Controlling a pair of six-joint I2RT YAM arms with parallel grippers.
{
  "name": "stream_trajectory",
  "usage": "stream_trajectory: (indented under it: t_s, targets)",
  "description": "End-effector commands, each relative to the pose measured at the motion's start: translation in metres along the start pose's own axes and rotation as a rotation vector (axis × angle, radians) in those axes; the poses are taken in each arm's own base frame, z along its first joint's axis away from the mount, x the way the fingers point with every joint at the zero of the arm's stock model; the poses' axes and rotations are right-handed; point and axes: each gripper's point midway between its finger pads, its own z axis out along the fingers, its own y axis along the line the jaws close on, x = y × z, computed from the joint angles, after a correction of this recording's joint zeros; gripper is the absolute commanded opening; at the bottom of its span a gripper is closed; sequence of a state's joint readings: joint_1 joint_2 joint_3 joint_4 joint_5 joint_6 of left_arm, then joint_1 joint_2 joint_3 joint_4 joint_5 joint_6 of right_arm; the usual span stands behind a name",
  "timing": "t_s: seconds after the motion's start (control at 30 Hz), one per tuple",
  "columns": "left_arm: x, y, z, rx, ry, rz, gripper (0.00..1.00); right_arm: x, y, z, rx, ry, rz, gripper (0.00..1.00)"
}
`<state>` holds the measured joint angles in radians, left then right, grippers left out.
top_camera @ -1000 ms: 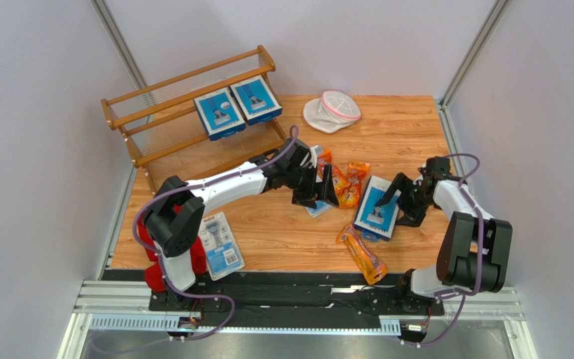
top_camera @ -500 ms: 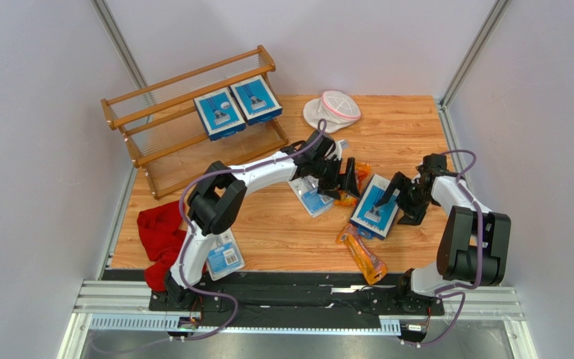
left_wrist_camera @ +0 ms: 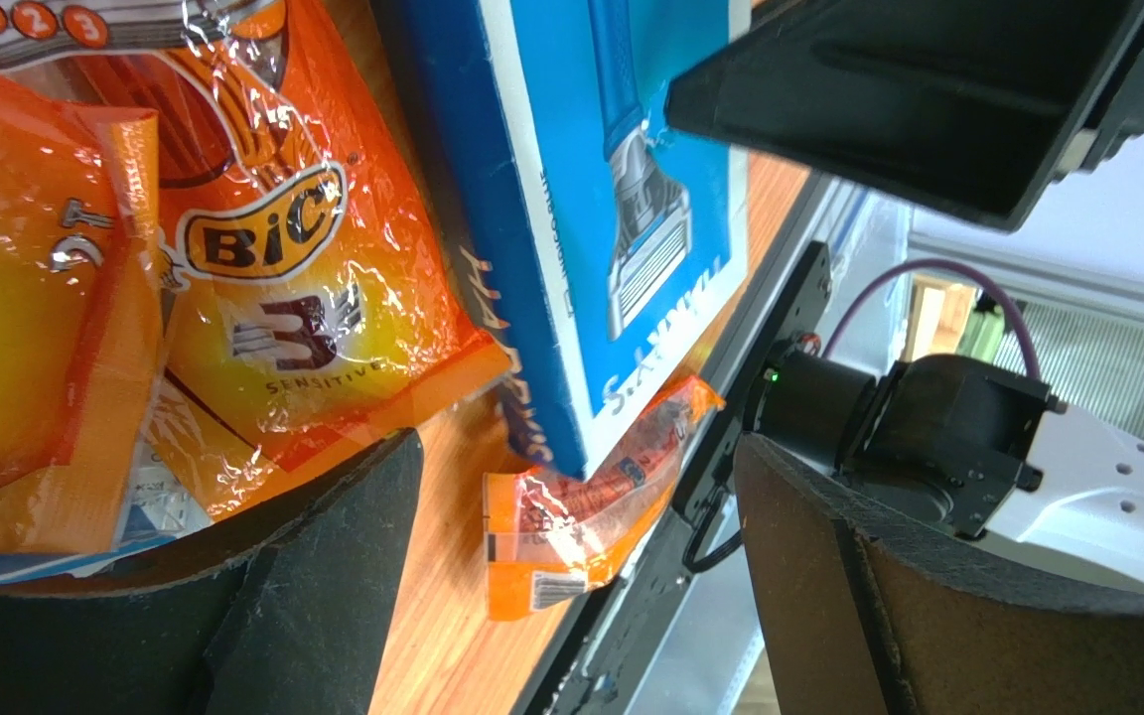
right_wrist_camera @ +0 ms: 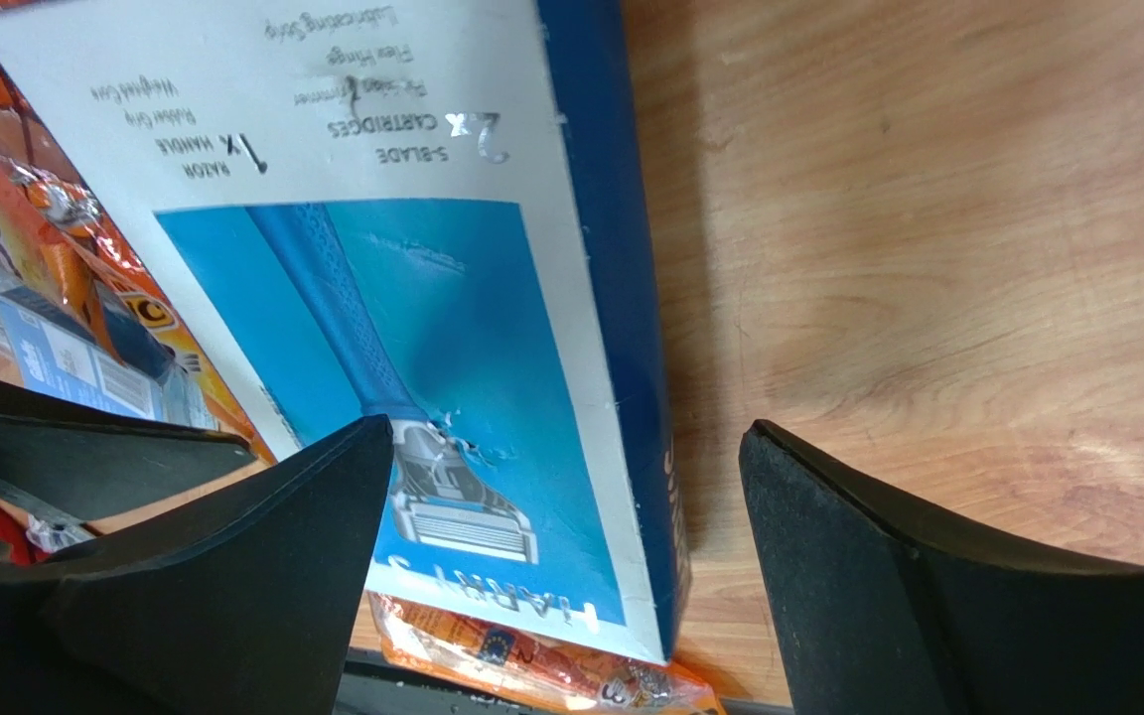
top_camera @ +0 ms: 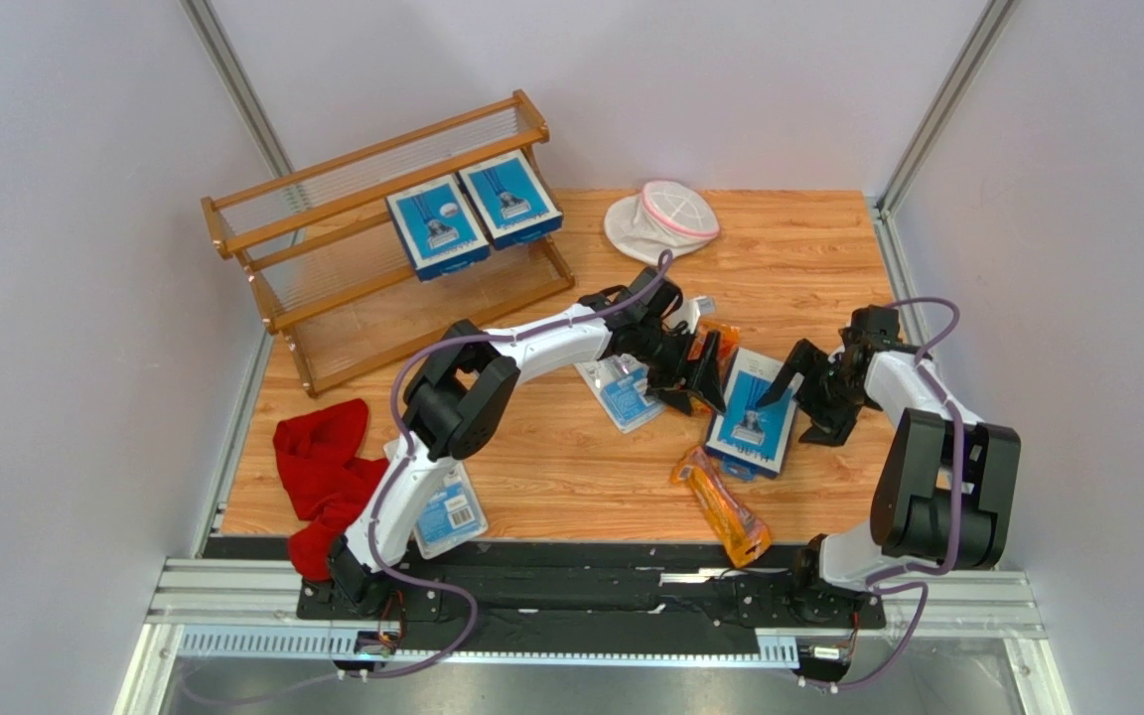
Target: Place and organize the shaving razors onto the shelf
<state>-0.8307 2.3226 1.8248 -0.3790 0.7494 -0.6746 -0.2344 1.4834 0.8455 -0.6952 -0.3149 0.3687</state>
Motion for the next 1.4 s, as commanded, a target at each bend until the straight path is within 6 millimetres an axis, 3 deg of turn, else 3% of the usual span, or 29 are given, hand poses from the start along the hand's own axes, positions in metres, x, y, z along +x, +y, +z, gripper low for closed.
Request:
stream_trajectory:
  t_s: [0.0,0.13,0.3,0.47,0.73,0.93,1.07,1.27,1.37]
  targets:
    - [0.004,-0.014,0.0,0.043,0.043,0.051,0.85,-0.034,0.007,-0.003,-0.008,-0.108,-0.036,0.91]
    - [0.007,-0.006,0.003,0.022,0.054,0.031,0.85,-0.041,0.016,0.005,-0.052,-0.093,-0.033,0.89]
    - [0.01,-0.005,0.002,0.027,0.038,0.026,0.85,-0.037,0.027,0.014,-0.122,-0.037,-0.045,0.75]
    - [0.014,-0.007,0.002,0.056,0.048,0.019,0.85,-0.04,0.039,0.013,-0.15,-0.048,-0.089,0.73]
    - [0.017,0.0,0.004,0.032,0.031,-0.021,0.84,-0.023,0.077,0.016,-0.165,-0.003,-0.28,0.72]
    - [0.012,0.022,0.001,-0.07,-0.031,-0.093,0.83,-0.012,0.086,0.017,-0.203,0.042,-0.31,0.71]
    - [0.017,0.042,-0.002,-0.094,-0.079,-0.15,0.72,-0.008,0.084,0.02,-0.203,0.067,-0.304,0.7]
    - [0.009,0.033,-0.004,-0.026,-0.162,-0.116,0.57,0.004,0.07,0.03,-0.154,0.14,-0.273,0.7]
    - [0.003,0.02,-0.005,0.037,-0.175,-0.08,0.46,0.006,0.069,0.033,-0.151,0.157,-0.27,0.69]
